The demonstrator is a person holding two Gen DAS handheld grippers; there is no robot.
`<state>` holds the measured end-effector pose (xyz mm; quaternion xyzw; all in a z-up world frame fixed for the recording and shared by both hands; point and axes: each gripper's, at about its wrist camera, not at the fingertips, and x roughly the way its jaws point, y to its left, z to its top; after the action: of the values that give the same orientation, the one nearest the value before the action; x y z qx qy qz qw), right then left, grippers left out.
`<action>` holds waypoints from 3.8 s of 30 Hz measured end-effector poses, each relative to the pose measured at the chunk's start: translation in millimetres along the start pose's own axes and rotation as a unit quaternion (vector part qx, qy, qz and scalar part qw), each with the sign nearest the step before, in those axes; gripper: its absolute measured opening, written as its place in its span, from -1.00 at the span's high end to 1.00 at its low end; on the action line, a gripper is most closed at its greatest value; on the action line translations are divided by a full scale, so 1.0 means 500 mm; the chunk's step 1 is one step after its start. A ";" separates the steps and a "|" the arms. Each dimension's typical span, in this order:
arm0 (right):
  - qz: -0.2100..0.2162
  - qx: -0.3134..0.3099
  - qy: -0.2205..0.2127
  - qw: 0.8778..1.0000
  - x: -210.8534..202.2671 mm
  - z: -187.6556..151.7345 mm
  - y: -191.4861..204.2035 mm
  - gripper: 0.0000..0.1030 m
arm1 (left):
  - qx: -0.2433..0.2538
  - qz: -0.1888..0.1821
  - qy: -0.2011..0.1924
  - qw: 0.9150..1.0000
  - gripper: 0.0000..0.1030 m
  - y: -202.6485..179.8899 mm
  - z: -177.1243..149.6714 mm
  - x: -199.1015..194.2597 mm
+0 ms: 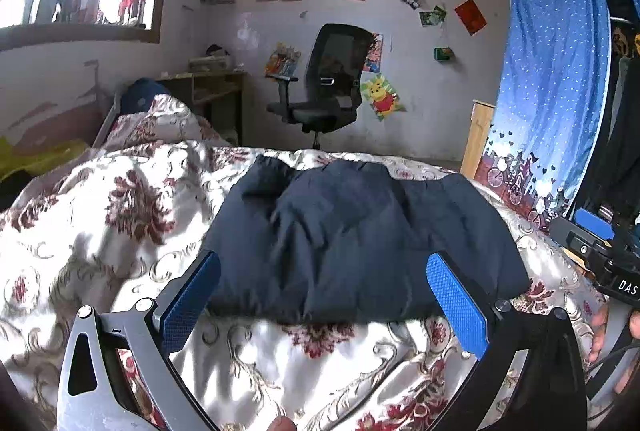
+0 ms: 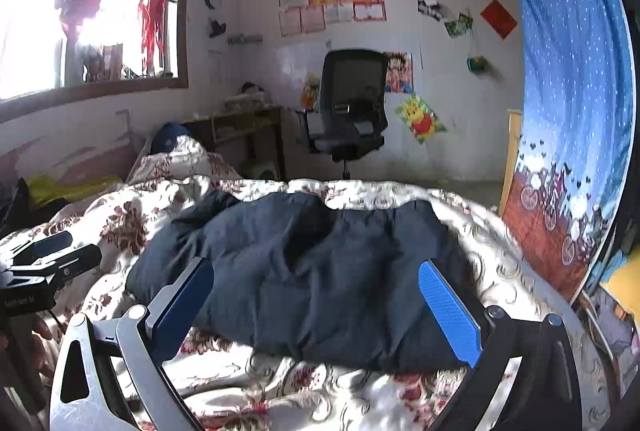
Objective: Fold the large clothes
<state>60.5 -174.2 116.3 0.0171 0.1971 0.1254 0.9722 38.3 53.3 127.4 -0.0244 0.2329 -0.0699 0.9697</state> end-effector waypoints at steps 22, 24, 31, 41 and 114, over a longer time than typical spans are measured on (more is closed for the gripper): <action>-0.010 -0.010 0.026 1.000 -0.006 -0.087 0.023 -1.00 | 0.009 0.012 0.006 1.000 -0.97 -0.002 -0.086 0.008; -0.011 -0.007 0.028 1.000 -0.005 -0.090 0.022 -1.00 | 0.012 0.013 0.001 1.000 -0.97 -0.004 -0.088 0.005; -0.020 -0.009 0.035 0.999 0.002 -0.104 0.022 -1.00 | 0.037 0.022 -0.005 0.999 -0.97 -0.024 -0.101 0.000; -0.021 -0.006 0.036 0.999 0.001 -0.105 0.019 -1.00 | 0.038 0.016 0.001 0.999 -0.97 -0.026 -0.106 0.006; -0.019 -0.007 0.039 0.999 0.001 -0.110 0.019 -1.00 | 0.006 0.019 -0.003 1.000 -0.97 -0.019 -0.099 -0.003</action>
<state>37.6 -165.9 66.2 0.0013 0.2345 0.1088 0.9660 13.0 43.3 84.6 -0.0145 0.2296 -0.0525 0.9718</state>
